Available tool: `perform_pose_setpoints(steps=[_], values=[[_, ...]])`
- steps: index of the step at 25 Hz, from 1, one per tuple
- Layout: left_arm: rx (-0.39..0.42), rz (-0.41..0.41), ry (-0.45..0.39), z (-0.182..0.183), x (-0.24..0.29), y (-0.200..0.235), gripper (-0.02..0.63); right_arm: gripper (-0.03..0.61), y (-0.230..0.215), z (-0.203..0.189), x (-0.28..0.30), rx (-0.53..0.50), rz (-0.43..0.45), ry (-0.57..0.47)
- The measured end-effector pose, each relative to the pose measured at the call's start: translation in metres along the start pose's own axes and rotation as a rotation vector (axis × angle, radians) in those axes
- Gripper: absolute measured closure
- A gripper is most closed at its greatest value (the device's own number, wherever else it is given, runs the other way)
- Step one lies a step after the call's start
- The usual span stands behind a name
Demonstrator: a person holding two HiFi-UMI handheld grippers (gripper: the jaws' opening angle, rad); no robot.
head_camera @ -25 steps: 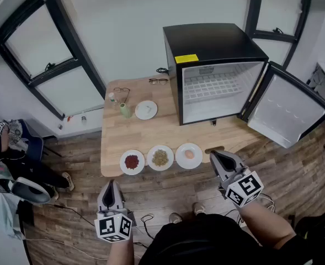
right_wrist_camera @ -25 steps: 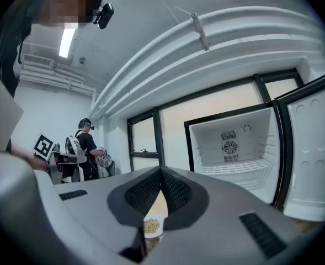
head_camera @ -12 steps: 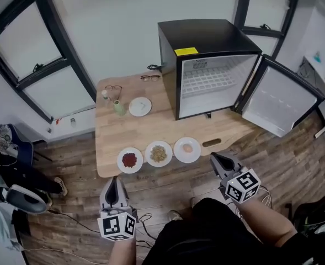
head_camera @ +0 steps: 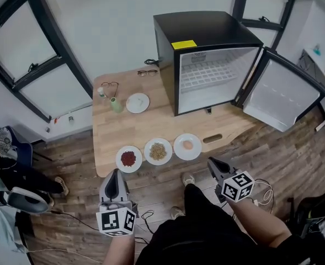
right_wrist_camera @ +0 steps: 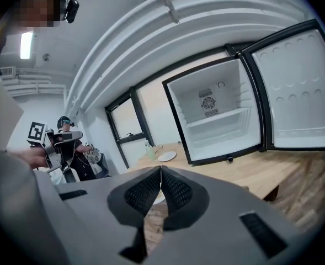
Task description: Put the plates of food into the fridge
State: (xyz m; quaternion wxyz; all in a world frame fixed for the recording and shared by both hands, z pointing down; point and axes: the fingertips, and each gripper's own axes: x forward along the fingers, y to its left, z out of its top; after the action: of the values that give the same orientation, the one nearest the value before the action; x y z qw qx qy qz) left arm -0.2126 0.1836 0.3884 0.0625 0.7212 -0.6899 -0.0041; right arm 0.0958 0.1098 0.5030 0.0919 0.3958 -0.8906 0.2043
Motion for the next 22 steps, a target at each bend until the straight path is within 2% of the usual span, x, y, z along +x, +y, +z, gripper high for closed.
perform_pose_setpoints(steps=[4, 7, 13, 17, 22], values=[[0.046, -0.004, 0.034, 0.002, 0.01, 0.0, 0.611, 0.558, -0.013, -0.027, 0.02, 0.109, 0.062, -0.024], [0.071, 0.009, 0.065, 0.0, 0.017, 0.004, 0.611, 0.558, -0.021, -0.053, 0.032, 0.16, 0.089, -0.006], [0.146, -0.022, 0.112, -0.008, 0.054, -0.004, 0.611, 0.557, -0.054, -0.1, 0.061, 0.24, 0.043, 0.111], [0.156, -0.032, 0.145, -0.017, 0.077, -0.006, 0.611, 0.557, -0.072, -0.116, 0.077, 0.287, 0.022, 0.142], [0.181, -0.043, 0.181, -0.024, 0.099, -0.011, 0.611, 0.555, -0.095, -0.144, 0.089, 0.46, -0.007, 0.159]])
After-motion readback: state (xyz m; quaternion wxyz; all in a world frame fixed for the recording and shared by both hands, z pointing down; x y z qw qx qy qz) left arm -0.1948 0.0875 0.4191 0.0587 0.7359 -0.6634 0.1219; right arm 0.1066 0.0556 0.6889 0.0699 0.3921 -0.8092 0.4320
